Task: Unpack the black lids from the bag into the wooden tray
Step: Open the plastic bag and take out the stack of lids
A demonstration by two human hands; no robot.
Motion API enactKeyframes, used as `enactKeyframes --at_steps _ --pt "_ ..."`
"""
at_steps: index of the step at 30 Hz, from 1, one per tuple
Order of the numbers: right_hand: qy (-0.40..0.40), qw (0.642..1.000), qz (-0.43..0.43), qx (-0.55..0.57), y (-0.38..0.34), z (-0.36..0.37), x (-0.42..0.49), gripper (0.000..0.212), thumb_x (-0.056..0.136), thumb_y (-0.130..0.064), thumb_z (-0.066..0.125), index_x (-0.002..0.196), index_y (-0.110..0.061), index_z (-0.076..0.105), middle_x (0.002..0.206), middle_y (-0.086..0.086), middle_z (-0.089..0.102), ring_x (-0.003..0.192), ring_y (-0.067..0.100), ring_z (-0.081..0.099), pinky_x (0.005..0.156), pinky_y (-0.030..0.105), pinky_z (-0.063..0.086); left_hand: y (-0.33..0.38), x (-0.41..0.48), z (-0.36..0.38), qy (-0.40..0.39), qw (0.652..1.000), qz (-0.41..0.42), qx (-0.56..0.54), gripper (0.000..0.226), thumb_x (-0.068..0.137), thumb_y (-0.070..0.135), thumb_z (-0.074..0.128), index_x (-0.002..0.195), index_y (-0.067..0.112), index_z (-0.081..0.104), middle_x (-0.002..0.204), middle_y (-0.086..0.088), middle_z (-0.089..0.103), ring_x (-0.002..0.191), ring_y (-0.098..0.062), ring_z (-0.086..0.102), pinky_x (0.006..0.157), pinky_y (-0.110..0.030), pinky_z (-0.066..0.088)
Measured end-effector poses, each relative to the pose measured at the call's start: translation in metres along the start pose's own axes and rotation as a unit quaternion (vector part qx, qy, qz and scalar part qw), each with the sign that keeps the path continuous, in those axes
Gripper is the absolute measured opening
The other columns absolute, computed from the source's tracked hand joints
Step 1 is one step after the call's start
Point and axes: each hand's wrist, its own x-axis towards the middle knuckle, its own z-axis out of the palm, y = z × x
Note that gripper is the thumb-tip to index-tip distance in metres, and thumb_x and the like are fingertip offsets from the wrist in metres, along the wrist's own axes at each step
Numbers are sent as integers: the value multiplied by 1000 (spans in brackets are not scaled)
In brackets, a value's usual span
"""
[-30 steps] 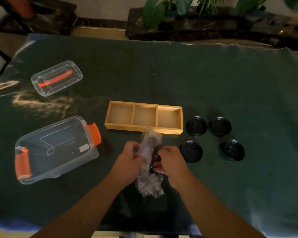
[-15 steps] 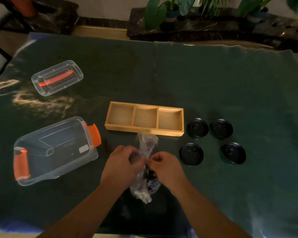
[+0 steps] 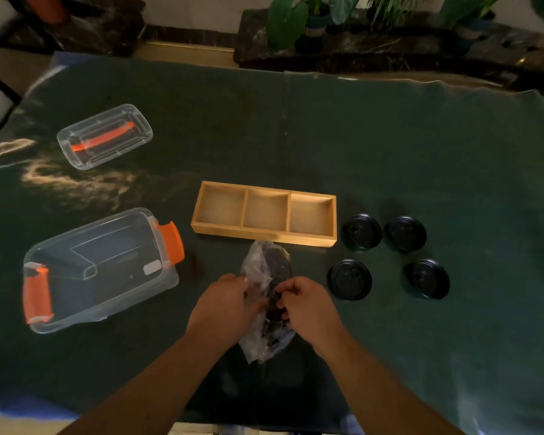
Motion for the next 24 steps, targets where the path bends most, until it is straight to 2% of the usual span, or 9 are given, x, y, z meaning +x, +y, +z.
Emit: enactKeyframes --at_steps 2,5,8,10,12,14,17,21,24 --pt "2 1000 -8 -12 0 -3 0 23 99 -11 57 96 -27 74 98 0 77 87 19 72 80 38 61 2 -2 -1 23 999 15 -45 17 95 42 72 94 25 75 85 10 54 81 -12 61 65 -24 38" --pt "39 997 -49 -43 -4 -9 -3 14 101 -27 63 92 -26 74 88 -7 75 78 9 70 67 25 54 11 -5 -7 43 984 10 -171 14 91 34 76 78 30 73 81 10 64 75 -2 61 64 -19 42" --pt "61 994 -89 22 -16 -15 -14 31 101 -44 64 79 -25 74 73 -8 73 67 4 66 61 21 50 22 -7 -22 13 953 -3 -302 21 92 24 75 71 29 75 67 9 70 61 3 61 59 -15 47" --pt "22 993 -94 73 -28 -18 -24 35 100 -53 64 81 -27 76 73 -11 75 66 0 67 61 18 52 29 -8 -32 -11 933 -11 -359 19 94 23 73 76 25 79 72 -2 74 64 -7 67 62 -22 54" --pt "-3 994 -94 62 -38 -20 -31 31 97 -59 65 88 -31 76 77 -20 77 71 -4 71 61 13 49 34 -8 -38 -20 919 -23 -393 19 97 23 70 82 20 82 82 -14 77 77 -29 74 75 -39 60" --pt "-4 995 -92 41 -44 -22 -33 32 96 -61 63 91 -32 75 79 -17 77 73 -5 71 63 14 49 34 -8 -39 -25 911 -33 -411 23 102 26 67 88 20 84 87 -15 80 81 -30 75 76 -36 62" --pt "0 995 -94 42 -46 -20 -36 33 96 -60 64 92 -29 75 83 -8 78 77 1 73 70 22 54 31 -12 -38 -25 917 -33 -396 28 99 39 70 85 19 81 77 -4 79 68 -11 69 62 -23 56" --pt "-66 986 -123 85 -40 -17 -42 17 89 -35 85 99 -26 75 95 11 79 82 11 73 77 33 62 24 -15 -35 -32 907 -37 -418 32 78 40 79 80 10 69 80 -21 71 71 -20 65 70 -44 55" --pt "-84 981 -122 123 -38 -20 -40 15 91 -15 84 102 -19 74 94 27 74 75 23 67 70 36 57 24 -19 -33 -32 894 -59 -442 33 76 45 82 71 19 63 68 -8 65 68 -19 59 68 -42 50"
